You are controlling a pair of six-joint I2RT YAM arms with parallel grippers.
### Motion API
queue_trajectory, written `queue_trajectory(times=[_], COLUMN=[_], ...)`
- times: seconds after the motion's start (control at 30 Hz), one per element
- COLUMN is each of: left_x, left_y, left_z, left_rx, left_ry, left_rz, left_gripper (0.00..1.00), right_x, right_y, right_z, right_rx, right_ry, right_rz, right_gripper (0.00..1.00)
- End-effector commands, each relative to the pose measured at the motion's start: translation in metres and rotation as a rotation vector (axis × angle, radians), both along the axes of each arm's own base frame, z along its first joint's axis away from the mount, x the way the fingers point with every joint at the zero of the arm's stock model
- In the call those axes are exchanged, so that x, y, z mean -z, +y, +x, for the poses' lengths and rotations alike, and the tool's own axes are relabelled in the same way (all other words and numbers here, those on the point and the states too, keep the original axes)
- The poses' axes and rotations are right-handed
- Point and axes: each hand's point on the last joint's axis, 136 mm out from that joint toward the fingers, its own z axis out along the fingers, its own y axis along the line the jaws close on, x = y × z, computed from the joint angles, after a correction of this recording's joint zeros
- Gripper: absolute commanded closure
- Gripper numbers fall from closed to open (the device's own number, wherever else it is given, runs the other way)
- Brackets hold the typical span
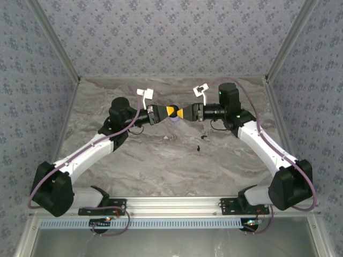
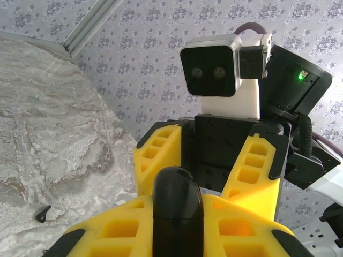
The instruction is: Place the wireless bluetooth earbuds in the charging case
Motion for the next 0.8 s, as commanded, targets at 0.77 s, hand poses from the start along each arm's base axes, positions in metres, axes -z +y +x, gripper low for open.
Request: queue_trajectory(times=[0.77], left_x=[-0.034], left_y=[-0.002], left_z=[-0.015], left_rx=[0.041], left_ry=[-0.096], left_rz=[-0.050], left_gripper=[0.85], right_x=[-0.030], right_y=[0.012], right_z=[-0.001], right_rx=[-0.056], right_ry=[-0.054], right_rz=[0.059], right_gripper=[0.77])
